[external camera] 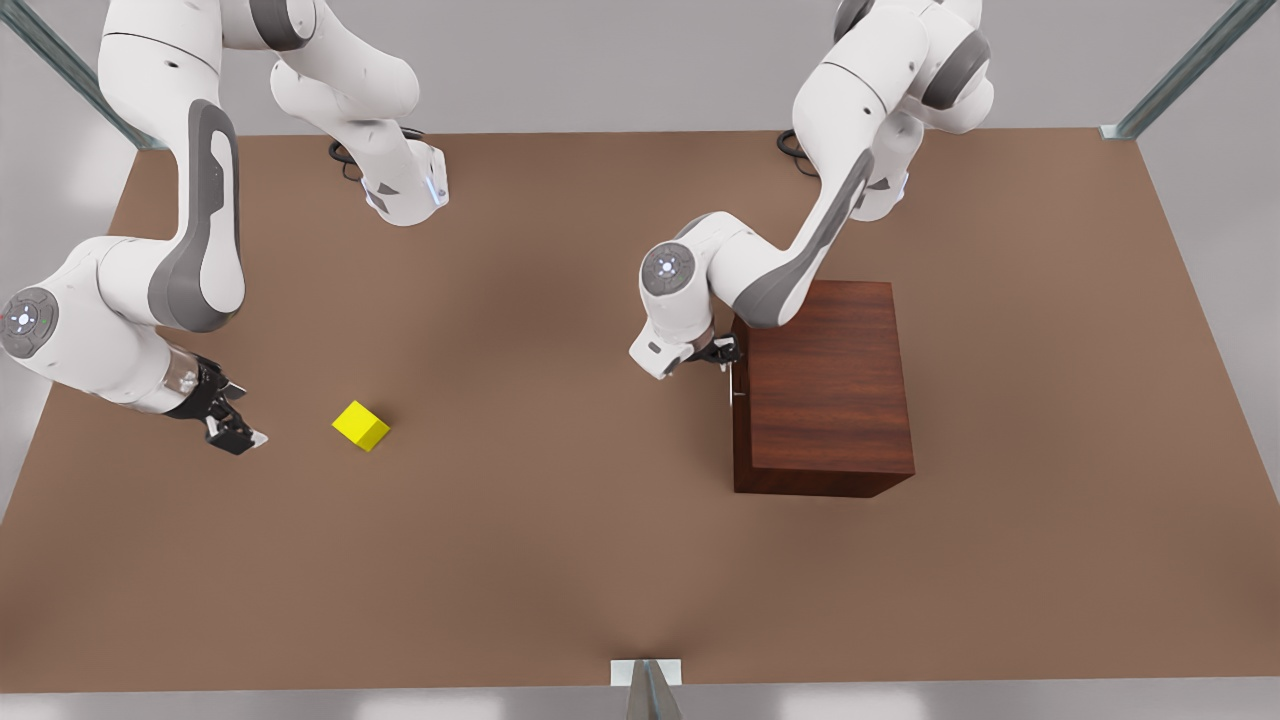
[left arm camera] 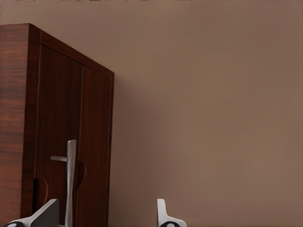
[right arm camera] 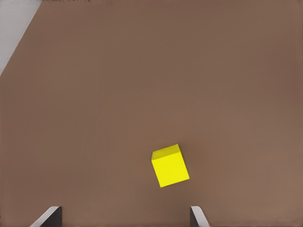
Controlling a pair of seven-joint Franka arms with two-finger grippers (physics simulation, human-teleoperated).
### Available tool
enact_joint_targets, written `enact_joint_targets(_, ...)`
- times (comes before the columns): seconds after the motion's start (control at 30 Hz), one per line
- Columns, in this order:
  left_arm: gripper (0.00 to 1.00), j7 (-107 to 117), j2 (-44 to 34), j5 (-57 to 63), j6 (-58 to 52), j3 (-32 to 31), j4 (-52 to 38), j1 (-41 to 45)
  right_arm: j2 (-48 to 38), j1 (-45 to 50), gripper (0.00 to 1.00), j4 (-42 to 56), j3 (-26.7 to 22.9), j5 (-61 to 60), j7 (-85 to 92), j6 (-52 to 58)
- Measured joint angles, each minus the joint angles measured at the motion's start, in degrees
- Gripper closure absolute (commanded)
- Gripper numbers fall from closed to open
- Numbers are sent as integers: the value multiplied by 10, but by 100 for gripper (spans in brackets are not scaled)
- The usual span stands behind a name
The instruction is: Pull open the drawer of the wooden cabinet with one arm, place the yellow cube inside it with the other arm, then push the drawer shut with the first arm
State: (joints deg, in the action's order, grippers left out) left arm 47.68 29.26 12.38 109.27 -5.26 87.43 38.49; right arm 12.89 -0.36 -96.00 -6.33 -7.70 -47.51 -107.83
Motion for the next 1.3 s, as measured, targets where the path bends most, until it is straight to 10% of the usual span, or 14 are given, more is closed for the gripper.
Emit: enact_joint_targets(1.3,0,77,10,82,118,2,76,21,8,4,0,0,4,7,-100,-2)
